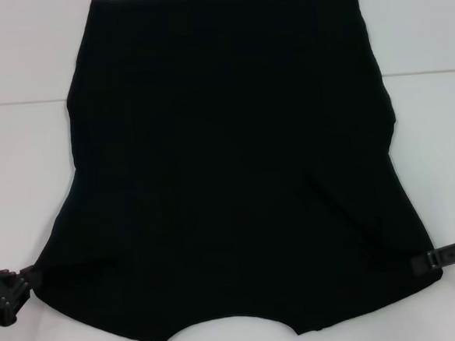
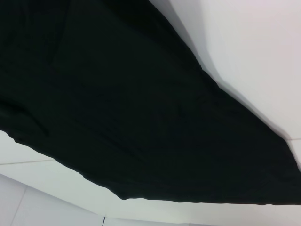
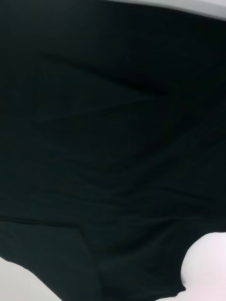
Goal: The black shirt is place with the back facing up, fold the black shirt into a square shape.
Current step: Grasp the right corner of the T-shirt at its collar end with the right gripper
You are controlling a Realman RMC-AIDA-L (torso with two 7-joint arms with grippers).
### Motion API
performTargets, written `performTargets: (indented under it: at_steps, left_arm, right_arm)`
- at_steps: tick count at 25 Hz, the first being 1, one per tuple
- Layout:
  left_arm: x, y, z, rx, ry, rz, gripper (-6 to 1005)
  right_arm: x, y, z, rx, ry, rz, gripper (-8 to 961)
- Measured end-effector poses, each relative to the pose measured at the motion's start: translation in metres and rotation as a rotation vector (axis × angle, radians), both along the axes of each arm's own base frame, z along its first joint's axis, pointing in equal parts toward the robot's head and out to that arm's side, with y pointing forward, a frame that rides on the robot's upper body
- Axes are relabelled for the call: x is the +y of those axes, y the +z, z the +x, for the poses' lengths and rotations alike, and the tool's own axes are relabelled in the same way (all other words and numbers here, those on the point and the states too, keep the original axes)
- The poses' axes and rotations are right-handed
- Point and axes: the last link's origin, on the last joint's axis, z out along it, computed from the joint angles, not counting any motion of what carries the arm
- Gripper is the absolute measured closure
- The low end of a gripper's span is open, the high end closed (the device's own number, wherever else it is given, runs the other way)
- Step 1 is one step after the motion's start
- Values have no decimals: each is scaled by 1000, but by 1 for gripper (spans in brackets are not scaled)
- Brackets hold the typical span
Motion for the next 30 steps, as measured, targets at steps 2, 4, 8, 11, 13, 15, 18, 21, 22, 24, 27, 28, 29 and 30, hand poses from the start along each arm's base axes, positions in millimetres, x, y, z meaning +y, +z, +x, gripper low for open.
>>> performTargets:
  at_steps: [2,4,8,11,13,15,18,21,22,24,27,28,29,30]
  left_arm:
    - [0,0,0,2,-3,0,983]
    - [0,0,0,5,-5,0,983]
    - [0,0,0,5,-6,0,983]
    - [1,0,0,5,-7,0,983]
    - [2,0,1,5,-10,0,983]
    - [2,0,1,5,-11,-1,983]
    - [3,0,2,6,-14,-1,984]
    - [4,0,2,6,-15,-1,984]
    - [4,0,2,7,-15,-1,984]
    - [4,0,2,7,-15,0,984]
    - [4,1,2,7,-14,0,984]
    - [4,1,2,7,-14,1,984]
    - [4,1,2,8,-14,1,984]
    - [4,1,2,8,-13,2,984]
  right_arm:
    - [0,-2,-1,1,0,-3,102]
    - [1,-2,-2,0,0,-4,103]
    - [0,-1,0,2,-7,6,103]
    - [-1,2,3,-3,-15,15,103]
    - [-2,4,6,-7,-22,21,103]
    - [-1,5,7,-9,-25,26,102]
    - [-2,5,7,-11,-27,27,102]
    - [-1,2,6,-9,-23,23,102]
    - [-1,1,5,-9,-21,22,102]
    - [0,-2,3,-10,-17,19,102]
    - [1,-5,1,-8,-17,16,102]
    - [1,-5,0,-7,-16,15,103]
    - [2,-6,-1,-5,-15,13,103]
    - [2,-7,-2,-3,-13,11,103]
